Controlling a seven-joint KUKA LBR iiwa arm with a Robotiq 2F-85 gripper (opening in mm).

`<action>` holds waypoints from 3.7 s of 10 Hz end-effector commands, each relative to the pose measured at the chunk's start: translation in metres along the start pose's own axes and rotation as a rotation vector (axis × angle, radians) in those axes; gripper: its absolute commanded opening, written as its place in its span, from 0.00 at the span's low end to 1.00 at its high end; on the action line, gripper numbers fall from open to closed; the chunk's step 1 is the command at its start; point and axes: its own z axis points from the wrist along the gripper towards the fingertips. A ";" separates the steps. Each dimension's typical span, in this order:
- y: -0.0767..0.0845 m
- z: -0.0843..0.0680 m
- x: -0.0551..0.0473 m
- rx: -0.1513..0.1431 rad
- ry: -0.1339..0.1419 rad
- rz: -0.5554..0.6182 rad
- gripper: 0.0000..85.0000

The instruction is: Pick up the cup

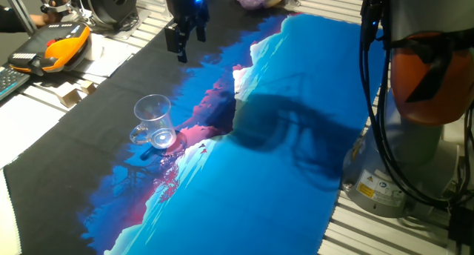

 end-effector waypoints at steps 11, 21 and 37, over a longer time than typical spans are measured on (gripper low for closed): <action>0.000 0.000 0.000 0.010 0.203 -0.112 0.00; 0.000 0.000 0.000 -0.052 0.139 -0.002 0.00; 0.089 0.055 -0.028 -0.113 0.053 0.248 0.60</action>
